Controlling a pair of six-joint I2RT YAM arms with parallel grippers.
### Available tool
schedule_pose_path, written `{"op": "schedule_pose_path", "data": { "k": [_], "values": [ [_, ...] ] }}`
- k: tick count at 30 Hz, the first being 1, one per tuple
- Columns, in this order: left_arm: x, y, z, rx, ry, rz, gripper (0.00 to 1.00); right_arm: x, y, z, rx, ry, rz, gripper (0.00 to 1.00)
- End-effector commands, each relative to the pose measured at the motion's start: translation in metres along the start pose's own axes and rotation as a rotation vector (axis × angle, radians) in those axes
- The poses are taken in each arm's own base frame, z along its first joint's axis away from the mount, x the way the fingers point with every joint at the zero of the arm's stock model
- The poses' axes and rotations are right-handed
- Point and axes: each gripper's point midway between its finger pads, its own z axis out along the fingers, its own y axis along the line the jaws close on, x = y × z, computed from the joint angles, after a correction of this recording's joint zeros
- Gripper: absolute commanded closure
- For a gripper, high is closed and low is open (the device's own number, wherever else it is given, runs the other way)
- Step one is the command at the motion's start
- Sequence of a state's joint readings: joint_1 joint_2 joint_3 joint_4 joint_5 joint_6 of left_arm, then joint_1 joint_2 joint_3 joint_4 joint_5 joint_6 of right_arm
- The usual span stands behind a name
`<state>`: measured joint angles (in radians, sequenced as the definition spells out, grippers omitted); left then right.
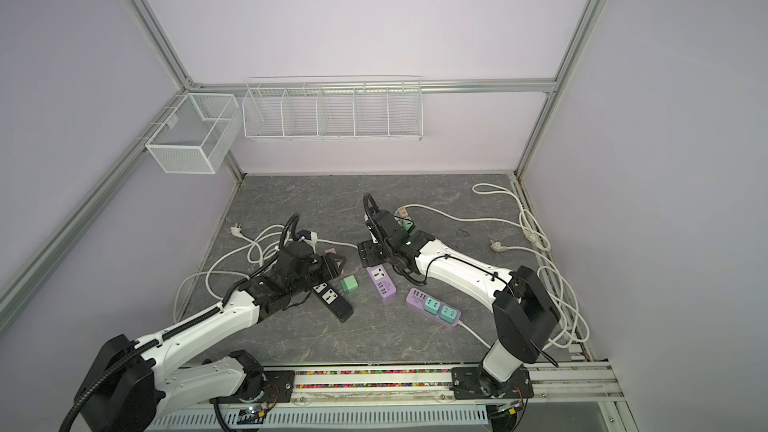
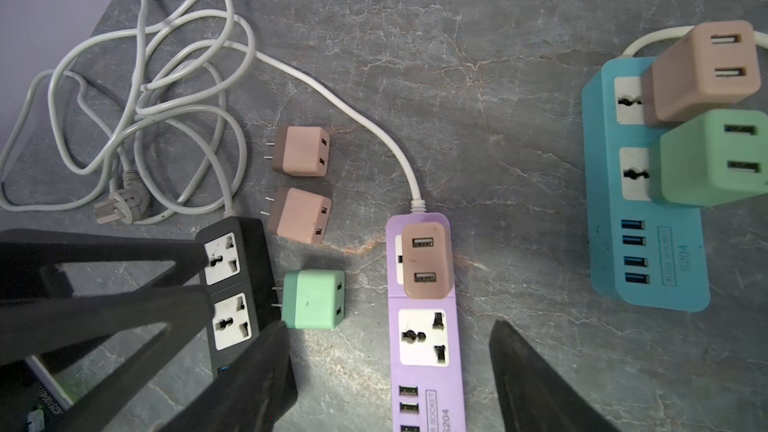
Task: Pull the plug off the socket
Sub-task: 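Move the right gripper over the pink adapter while the left gripper returns, then close the right gripper on the pink adapter while the left gripper holds the purple strip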
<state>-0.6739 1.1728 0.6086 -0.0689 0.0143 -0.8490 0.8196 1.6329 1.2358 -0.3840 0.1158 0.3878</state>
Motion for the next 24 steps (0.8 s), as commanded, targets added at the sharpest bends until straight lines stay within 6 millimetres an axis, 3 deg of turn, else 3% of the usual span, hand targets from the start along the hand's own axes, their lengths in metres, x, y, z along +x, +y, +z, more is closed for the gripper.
{"op": "schedule_pose_path", "data": {
  "k": [1,13,24],
  "values": [
    [-0.011,-0.017,0.01,0.064,-0.019,-0.045,0.45,0.009,-0.012,0.012,0.041,0.054,-0.021,0.21],
    [0.002,-0.019,0.07,0.038,0.1,-0.047,0.48,0.01,-0.026,0.045,0.092,0.107,-0.041,0.25],
    [0.013,-0.007,0.103,0.012,0.152,-0.086,0.53,0.017,-0.035,0.063,0.11,0.144,-0.051,0.3]
  ]
}}
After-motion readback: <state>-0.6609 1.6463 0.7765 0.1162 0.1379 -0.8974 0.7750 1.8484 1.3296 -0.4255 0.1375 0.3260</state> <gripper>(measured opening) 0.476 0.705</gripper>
